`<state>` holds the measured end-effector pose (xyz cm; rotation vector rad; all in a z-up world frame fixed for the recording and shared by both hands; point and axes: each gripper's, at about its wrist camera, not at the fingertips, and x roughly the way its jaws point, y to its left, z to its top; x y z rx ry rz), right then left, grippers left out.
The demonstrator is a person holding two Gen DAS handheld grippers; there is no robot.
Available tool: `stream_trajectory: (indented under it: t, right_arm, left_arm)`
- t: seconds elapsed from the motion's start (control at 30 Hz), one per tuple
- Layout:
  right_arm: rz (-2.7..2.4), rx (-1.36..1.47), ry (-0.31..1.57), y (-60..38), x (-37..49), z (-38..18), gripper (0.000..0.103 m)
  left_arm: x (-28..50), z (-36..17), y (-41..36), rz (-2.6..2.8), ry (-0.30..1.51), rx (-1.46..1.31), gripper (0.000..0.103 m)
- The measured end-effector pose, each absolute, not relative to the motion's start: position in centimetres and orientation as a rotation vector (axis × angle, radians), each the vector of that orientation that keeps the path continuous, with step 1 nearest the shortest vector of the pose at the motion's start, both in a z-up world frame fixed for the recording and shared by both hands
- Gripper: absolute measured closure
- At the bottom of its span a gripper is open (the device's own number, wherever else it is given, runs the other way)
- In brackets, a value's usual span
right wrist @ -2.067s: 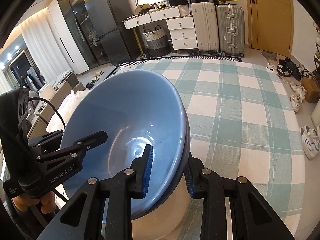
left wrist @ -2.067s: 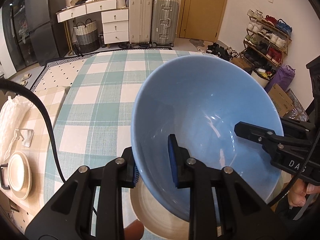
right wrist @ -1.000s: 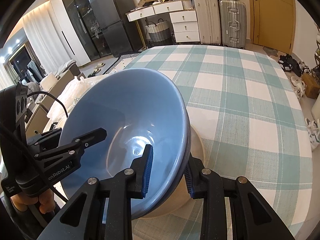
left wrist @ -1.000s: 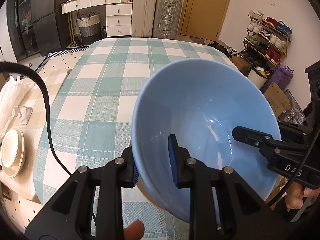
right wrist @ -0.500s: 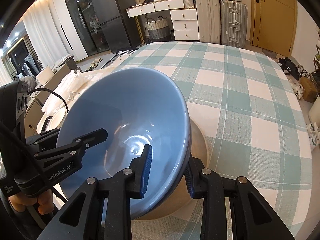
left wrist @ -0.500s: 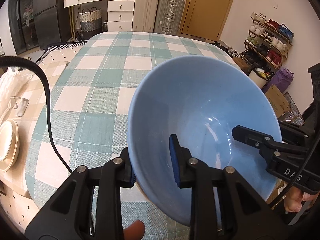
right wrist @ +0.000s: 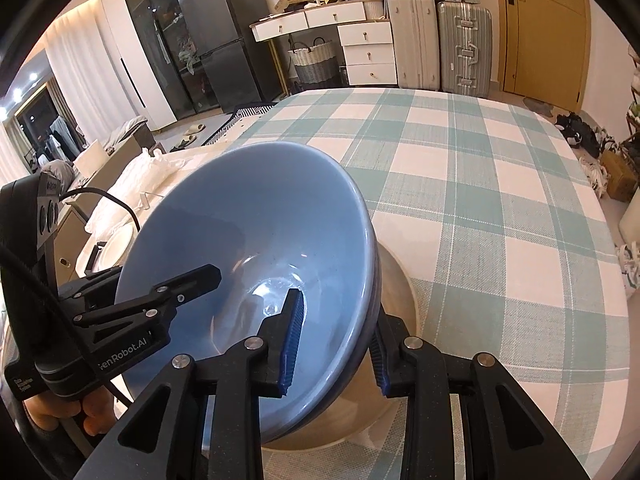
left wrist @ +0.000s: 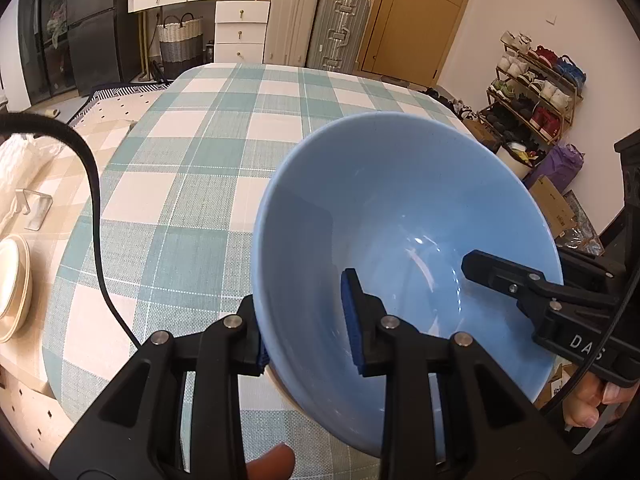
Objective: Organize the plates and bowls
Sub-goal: 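Lift the nested blue bowls and carry them over the cream plate stack, then lower the nested bowls onto the cream plates and open both grippers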
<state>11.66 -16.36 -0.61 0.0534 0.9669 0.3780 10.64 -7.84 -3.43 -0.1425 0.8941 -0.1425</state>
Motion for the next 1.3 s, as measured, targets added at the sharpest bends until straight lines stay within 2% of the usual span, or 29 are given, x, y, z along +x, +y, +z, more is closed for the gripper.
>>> stream_trajectory:
  t: [0.2,0.3,0.5,1.3]
  right_arm:
    - [0.378,0.04,0.968,-16.0,12.0,-0.5,0.069]
    - [0.362,0.044,0.963,-16.2,12.1,-0.4,0.061]
    - [0.341,0.064,0.957,-16.9,12.3,-0.1,0.057]
    - [0.333,0.019,0.886,-16.9,10.2,1.0,0.054]
  left_arm:
    - [10.7,-3.5,-7.1,-0.145,0.886,-0.173,0.078]
    - [10.8,-3.1,-6.9,-0.149,0.871,-0.176,0.077]
    - [11.0,-2.7,-6.4,-0.151,0.856,-0.179,0.075]
    - [8.5,-2.3,-4.1,-0.166,0.778,-0.189,0.063]
